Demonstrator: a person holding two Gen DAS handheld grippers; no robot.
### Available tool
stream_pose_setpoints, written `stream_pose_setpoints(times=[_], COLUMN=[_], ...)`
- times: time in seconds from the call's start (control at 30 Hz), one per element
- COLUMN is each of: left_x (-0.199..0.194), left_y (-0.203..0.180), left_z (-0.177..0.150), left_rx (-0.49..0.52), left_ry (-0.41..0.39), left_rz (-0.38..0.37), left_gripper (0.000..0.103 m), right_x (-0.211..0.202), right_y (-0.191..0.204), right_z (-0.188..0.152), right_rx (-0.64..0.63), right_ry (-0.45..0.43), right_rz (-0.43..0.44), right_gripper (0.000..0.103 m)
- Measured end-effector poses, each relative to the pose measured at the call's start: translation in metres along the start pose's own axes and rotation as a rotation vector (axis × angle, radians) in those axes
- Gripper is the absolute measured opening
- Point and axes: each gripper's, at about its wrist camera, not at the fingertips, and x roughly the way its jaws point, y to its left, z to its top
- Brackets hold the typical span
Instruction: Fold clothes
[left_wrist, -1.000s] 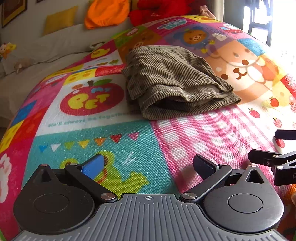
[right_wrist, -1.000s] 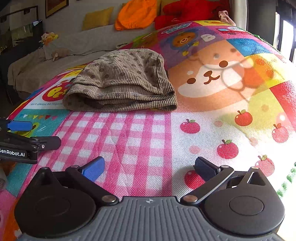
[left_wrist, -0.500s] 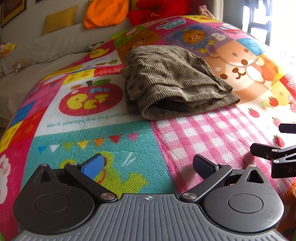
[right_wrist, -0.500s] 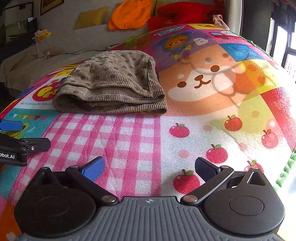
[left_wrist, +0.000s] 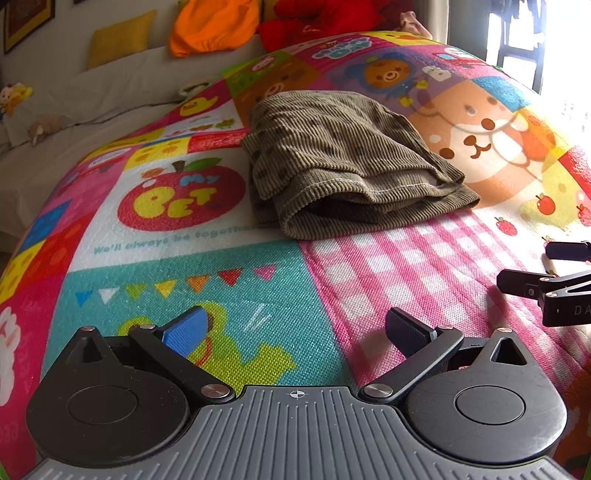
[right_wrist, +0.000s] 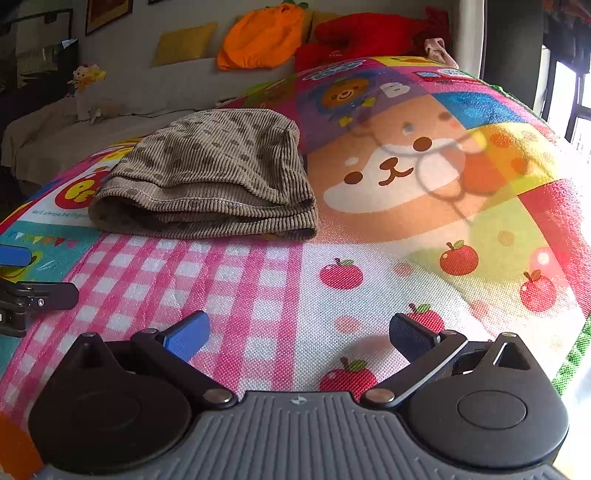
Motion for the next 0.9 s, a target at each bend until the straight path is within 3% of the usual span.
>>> stream_pose_setpoints(times=[0.23, 0.9], left_x=[-0.001, 0.002], left_y=[0.0, 0.002], left_z=[0.0, 0.002], left_rx=[0.004, 0.009], left_ry=[0.001, 0.003], left_rz=[0.001, -0.005], left_gripper=[0.103, 0.103], right_x=[0.01, 0.013], right_y=[-0.01, -0.01], right_z=[0.006, 0.008], right_rx=[0.021, 0.029], right_ry=[0.015, 0.017], right_rz=[0.071, 0.064], right_gripper=[0.103, 0.103])
